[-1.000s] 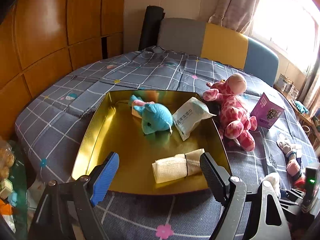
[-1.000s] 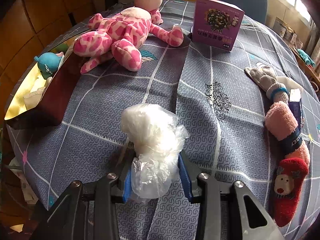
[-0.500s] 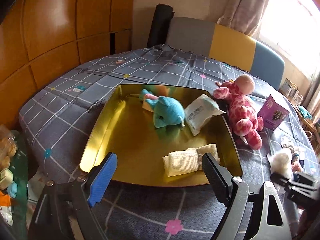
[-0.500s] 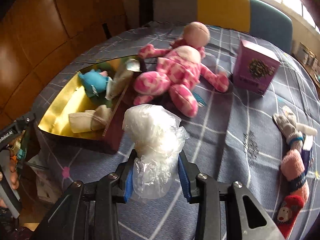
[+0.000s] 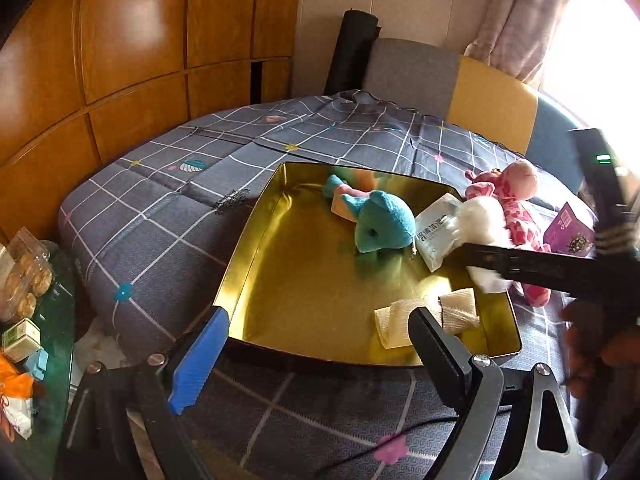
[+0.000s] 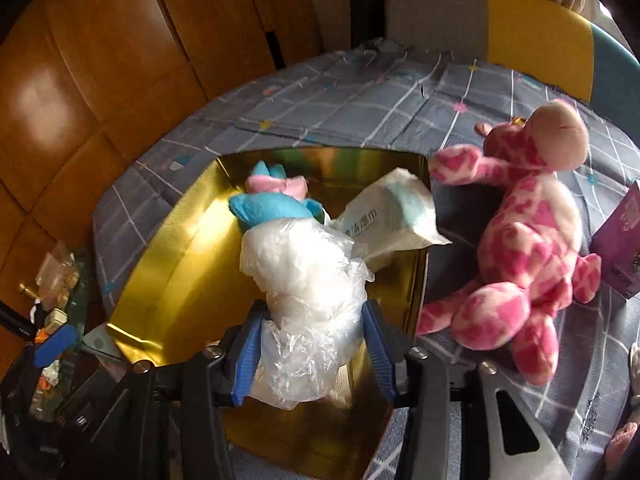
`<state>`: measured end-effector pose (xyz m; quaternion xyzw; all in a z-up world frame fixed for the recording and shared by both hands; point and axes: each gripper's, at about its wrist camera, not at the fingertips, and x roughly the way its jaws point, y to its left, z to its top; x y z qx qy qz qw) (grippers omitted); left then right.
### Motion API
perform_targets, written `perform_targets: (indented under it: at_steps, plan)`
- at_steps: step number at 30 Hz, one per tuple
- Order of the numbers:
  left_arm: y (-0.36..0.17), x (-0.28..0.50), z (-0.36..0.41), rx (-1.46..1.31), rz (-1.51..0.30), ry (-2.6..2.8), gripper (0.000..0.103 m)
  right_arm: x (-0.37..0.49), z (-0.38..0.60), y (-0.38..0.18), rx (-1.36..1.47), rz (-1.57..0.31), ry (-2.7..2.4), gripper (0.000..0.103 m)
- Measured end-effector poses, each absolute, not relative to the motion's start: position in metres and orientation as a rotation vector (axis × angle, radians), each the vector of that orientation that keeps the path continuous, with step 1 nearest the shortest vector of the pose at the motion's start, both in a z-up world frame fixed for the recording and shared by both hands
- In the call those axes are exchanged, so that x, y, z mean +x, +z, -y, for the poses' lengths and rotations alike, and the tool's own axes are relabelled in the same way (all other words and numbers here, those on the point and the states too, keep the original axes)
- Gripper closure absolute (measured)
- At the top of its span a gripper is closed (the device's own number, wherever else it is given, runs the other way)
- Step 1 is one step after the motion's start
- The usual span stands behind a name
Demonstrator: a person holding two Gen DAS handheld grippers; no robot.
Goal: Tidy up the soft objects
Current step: 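Carry the white bag to the gold tray and open the right gripper, then move both open grippers back toward the remaining soft items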
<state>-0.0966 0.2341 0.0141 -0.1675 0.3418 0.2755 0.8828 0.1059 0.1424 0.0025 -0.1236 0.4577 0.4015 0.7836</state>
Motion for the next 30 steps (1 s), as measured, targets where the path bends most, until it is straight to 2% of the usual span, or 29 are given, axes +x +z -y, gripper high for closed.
perform_targets:
  at_steps: [1, 3, 5, 30]
  plan:
    - [0.014, -0.097, -0.235, -0.349, -0.713, 0.576, 0.011, 0.11, -0.144, -0.002, -0.267, -0.997, 0.849, 0.051]
    - [0.012, -0.098, -0.237, -0.359, -0.715, 0.567, 0.011, 0.112, -0.142, -0.007, -0.251, -1.005, 0.834, 0.041]
    - [0.011, -0.098, -0.238, -0.366, -0.717, 0.561, 0.011, 0.109, -0.134, -0.008, -0.241, -1.01, 0.835, 0.039]
    - [0.024, -0.088, -0.2, -0.3, -0.718, 0.431, 0.011, 0.044, -0.025, 0.02, -0.238, -0.822, 0.721, 0.037]
